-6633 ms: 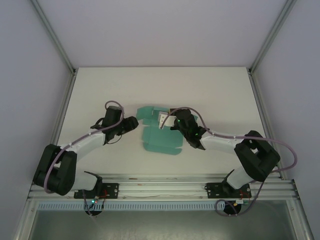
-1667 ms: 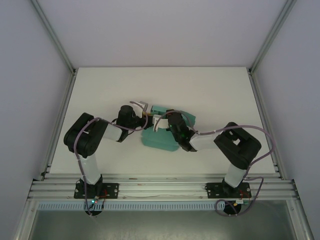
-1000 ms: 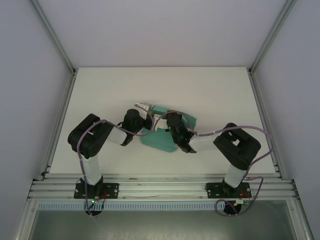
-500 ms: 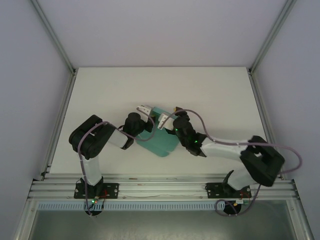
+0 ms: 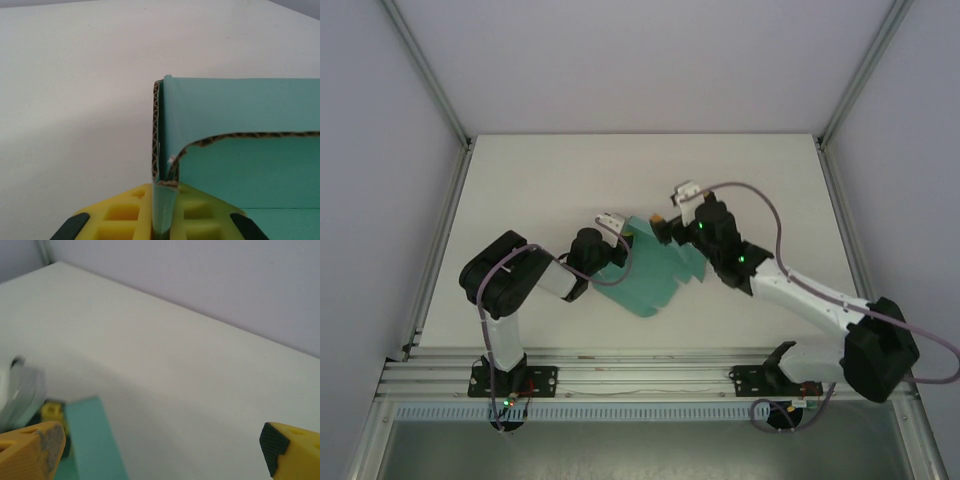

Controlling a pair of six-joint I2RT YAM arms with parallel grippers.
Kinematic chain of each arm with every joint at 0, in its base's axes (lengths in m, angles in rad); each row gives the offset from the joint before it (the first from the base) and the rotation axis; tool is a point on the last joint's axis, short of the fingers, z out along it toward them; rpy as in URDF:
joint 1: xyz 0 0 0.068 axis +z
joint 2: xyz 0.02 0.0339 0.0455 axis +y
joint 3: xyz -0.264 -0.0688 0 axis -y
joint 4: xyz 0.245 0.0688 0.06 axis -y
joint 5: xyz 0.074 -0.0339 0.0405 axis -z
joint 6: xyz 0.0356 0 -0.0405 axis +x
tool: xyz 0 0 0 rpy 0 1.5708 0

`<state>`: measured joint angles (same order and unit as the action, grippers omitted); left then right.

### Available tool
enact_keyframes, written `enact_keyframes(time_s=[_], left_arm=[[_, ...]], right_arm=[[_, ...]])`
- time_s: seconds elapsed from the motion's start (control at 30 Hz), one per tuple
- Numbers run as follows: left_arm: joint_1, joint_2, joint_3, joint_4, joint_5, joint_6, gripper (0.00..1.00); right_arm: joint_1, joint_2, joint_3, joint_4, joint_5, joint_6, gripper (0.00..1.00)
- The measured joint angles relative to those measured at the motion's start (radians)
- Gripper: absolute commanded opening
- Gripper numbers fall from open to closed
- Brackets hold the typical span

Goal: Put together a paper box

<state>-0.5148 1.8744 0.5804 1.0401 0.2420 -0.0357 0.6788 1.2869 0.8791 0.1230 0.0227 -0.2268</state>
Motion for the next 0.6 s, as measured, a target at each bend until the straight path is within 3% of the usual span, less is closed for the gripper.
enact_keyframes(time_s=[0.27,0.6], left_arm=[[-0.001,0.011,0.0,0.02,0.0,0.0,0.13],[-0.003,0.011,0.0,0.019,-0.013,0.005,0.15]], right_arm=[[-0.045,0.296,0.299,-0.172,-0.039,0.081,1.0],[-0.045,0.464,0.336,-0.257,-0.134,0.045,0.97]])
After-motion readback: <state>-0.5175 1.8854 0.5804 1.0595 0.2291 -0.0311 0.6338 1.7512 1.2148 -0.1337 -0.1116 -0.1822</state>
